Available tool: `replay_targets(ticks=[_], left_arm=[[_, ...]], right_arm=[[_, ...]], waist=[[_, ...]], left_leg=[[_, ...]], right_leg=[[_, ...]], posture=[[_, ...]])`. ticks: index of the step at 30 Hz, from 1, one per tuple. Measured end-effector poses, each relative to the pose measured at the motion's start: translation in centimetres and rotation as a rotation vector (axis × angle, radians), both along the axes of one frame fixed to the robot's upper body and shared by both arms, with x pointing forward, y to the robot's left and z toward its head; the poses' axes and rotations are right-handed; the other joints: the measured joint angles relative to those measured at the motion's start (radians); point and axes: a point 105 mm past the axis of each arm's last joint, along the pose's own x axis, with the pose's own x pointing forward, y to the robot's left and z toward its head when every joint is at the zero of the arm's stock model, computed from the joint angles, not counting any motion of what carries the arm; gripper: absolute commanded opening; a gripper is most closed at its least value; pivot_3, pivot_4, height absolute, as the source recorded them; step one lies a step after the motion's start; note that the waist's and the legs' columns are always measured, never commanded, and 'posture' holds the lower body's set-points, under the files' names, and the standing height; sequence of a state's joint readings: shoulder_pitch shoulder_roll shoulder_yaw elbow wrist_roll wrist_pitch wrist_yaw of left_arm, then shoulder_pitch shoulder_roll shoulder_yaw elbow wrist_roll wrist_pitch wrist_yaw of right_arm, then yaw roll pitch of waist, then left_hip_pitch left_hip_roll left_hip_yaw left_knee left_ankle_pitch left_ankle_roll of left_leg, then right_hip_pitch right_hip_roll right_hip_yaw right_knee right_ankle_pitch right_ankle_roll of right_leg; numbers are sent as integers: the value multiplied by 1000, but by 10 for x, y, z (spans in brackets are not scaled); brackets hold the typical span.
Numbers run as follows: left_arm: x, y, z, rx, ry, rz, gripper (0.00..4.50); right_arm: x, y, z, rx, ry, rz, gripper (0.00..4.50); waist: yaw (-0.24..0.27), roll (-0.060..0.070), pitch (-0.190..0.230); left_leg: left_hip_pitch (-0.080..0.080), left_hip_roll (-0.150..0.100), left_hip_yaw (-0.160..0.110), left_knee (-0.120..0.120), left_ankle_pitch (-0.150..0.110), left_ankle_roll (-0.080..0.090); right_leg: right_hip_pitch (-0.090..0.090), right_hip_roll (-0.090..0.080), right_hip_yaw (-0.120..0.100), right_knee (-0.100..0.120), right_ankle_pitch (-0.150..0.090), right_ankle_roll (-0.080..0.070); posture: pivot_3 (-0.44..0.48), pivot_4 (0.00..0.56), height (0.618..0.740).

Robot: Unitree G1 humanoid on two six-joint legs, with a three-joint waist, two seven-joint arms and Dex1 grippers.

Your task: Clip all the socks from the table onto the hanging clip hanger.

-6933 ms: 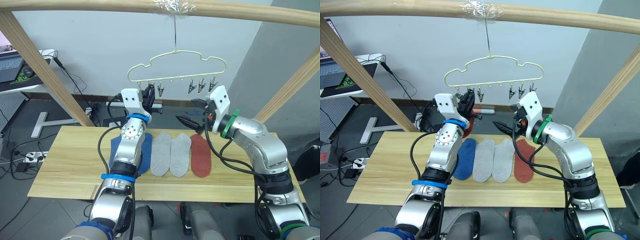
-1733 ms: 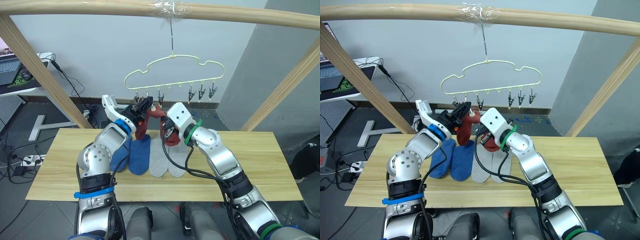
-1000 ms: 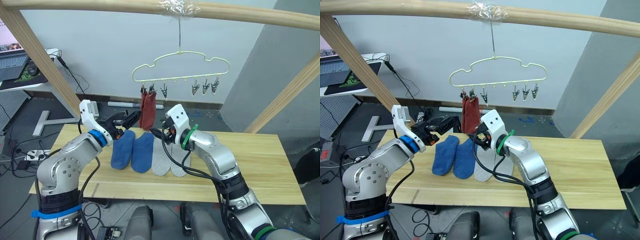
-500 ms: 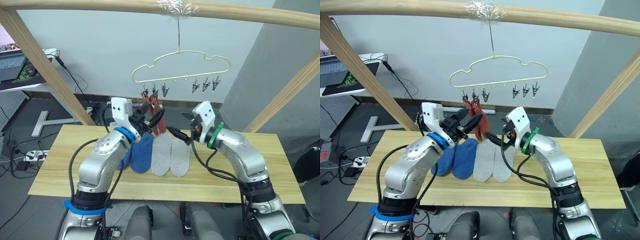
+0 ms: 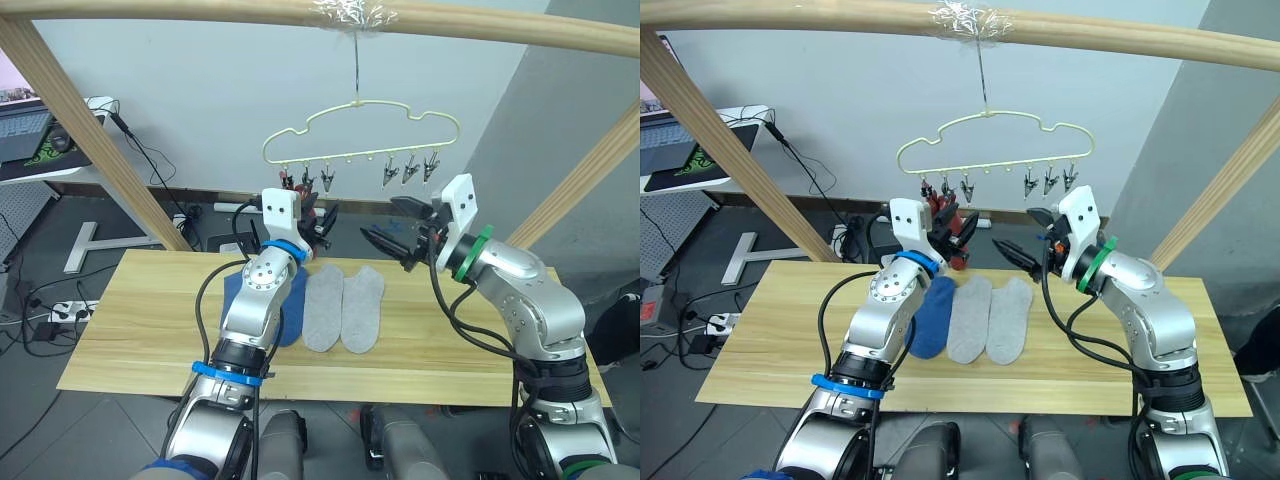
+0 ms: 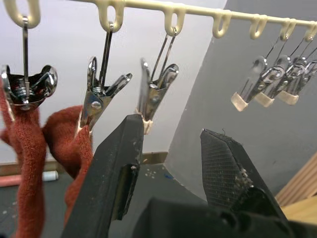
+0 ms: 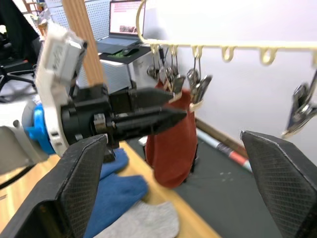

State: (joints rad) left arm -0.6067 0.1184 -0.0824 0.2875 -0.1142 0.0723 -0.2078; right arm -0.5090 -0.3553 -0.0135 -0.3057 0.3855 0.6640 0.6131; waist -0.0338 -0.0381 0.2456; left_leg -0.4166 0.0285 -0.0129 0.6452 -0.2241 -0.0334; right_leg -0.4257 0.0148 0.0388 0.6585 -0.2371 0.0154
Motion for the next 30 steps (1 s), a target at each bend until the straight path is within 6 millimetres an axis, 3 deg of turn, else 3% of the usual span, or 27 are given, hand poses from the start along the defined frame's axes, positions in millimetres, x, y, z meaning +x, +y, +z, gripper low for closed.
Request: replay_targets(ticks=[8,16,30], left_arm=[[12,1,1,-21,-7,40,2130],[20,-15,14,-48,-38,17,2130],[22,-12,23,-25,-99,72,2130]], right_arm=[[2,-5,11,10,-26,-15,4500],[5,-4,20,16,-50,-22,4500],[7,-7,18,8,-43,-25,4500]], waist=[[-8,0,0],[-11,0,0],[-17,0,0]], left_leg=[[0,0,0,0,0,0],[0,-1,1,0,0,0],[0,-1,1,0,0,0]], right_leg=[[0,0,0,0,0,0],[0,0,0,0,0,1],[0,0,0,1,0,1]], posture=[[-101,223,740],[-99,218,740],[-101,200,740]])
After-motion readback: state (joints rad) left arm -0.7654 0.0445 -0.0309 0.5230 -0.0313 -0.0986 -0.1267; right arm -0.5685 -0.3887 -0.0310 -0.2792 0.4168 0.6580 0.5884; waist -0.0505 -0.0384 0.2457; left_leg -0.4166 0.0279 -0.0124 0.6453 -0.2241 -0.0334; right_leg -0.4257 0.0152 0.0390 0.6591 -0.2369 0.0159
